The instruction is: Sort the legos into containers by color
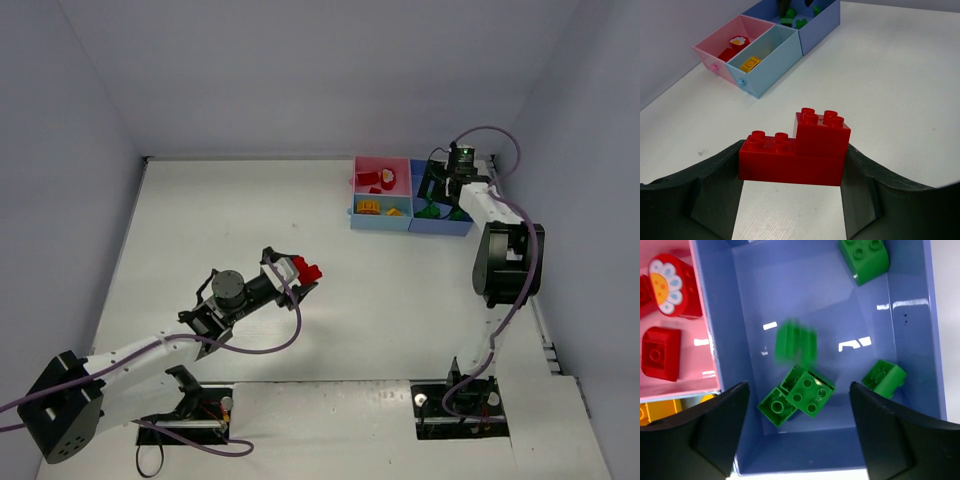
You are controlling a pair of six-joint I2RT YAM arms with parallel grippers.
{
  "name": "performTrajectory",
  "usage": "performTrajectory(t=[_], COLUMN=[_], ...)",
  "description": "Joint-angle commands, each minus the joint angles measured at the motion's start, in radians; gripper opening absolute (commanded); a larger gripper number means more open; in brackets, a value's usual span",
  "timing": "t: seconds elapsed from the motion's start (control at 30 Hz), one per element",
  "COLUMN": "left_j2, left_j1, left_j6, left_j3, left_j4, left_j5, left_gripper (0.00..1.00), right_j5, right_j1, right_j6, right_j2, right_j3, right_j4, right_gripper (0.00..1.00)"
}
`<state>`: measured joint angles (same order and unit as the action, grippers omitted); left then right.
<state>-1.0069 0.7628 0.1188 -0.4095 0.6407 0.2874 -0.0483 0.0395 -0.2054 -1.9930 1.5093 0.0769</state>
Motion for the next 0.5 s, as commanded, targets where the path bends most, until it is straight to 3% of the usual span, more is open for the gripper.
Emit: performTrajectory(t=[0.0, 0.1, 0.23, 0.27, 0.47], left_j2=[0.002, -0.027, -0.078, -0.096, -0.165], left_j1=[-0.01, -0.01, -0.01, -0.011, -0.028], left_j6=[-0.01, -0.007, -0.002, 0.002, 0.007], left_j3=[-0.029, -0.038, -0.061, -0.069, -0.129], left_j4=[0.091, 0.115, 0.165, 0.175, 0.221], left_j5=[0.009, 0.012, 0.015, 0.015, 0.036], left_gripper=[0.14, 0.14, 0.14, 0.14, 0.14], right_j5=[-0.002, -0.096, -0.39, -0.507, -0.78], right_j1=[0.007, -0.001, -0.029, -0.065, -0.234], right_j6=[0.035, 0.041, 0.014, 0.014, 0.011], right_j2=[0.06, 0.134, 0.299, 0.324, 0.473], right_j3=[0.06, 0.023, -0.079, -0.101, -0.239], right_j4=[-0.026, -0.022, -0.034, -0.034, -0.035], right_gripper=[0.81, 0.83, 0.81, 0.8, 0.79])
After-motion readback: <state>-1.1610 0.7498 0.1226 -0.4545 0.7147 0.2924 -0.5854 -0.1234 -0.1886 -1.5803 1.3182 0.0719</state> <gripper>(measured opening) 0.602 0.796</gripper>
